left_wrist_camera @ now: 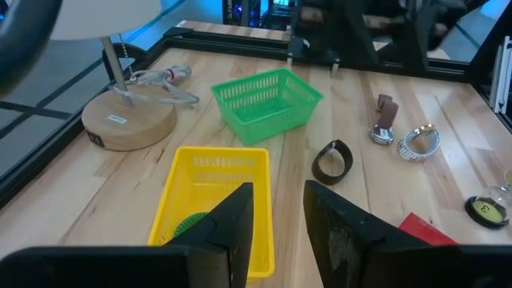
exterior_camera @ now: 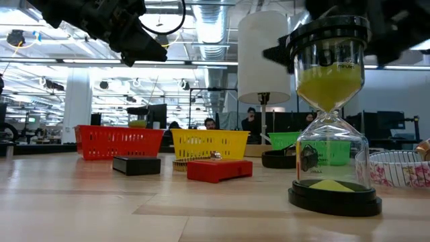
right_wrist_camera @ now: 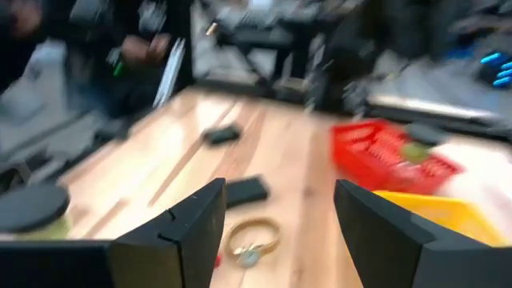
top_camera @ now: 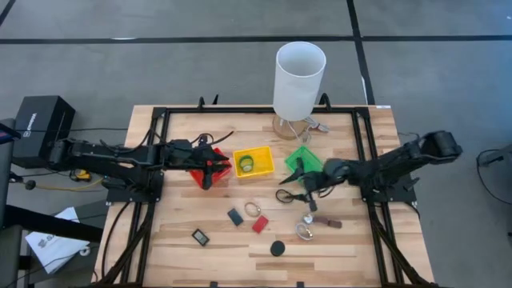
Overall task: Pick & Place Office items
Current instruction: Put the orange digital timer into the green basket
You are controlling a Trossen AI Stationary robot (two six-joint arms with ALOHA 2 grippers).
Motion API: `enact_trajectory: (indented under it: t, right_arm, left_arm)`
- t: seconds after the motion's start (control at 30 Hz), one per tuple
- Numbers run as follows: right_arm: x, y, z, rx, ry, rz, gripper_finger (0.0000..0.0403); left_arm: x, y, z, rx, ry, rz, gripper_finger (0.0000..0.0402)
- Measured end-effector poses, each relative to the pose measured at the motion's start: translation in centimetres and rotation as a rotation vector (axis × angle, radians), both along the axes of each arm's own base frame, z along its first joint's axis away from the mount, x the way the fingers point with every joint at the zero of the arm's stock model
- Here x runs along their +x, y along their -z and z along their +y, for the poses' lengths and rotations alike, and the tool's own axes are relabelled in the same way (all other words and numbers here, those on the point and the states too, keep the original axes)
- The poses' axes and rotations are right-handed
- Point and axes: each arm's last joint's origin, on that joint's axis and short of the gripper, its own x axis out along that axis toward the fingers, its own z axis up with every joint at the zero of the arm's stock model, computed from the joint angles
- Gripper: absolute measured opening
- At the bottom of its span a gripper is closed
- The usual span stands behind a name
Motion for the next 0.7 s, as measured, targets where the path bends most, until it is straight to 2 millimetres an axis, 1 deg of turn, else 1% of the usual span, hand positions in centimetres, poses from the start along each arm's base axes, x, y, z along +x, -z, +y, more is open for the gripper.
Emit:
enact_trajectory:
  t: [0.1, 0.23, 0.4, 0.53, 0.7]
  right_arm:
    - [2.7, 0.0, 0.5, -0.041, -0.061, 0.13, 0.022]
    - [6.1, 0.3, 1.0, -0.126, -0.1, 0.357, 0.0212]
    - [9.5, 1.6, 1.6, -0.199, -0.199, 0.561, 0.0204]
    - [11.7, 2.7, 2.5, -0.201, -0.326, 0.636, 0.0199]
    - [13.9, 4.1, 3.8, -0.157, -0.472, 0.639, 0.0194]
  left_arm:
    - [0.0, 0.0, 0.0, 0.0, 0.0, -0.002, 0.0108]
    - [0.0, -0.1, 0.0, 0.001, 0.0, -0.008, 0.0108]
    - [0.0, -0.1, 0.0, 0.001, 0.0, -0.012, 0.0108]
    - [0.1, -0.1, 0.0, 0.001, 0.0, -0.013, 0.0108]
    - [-0.1, 0.3, 0.0, 0.0, 0.0, 0.002, 0.0108]
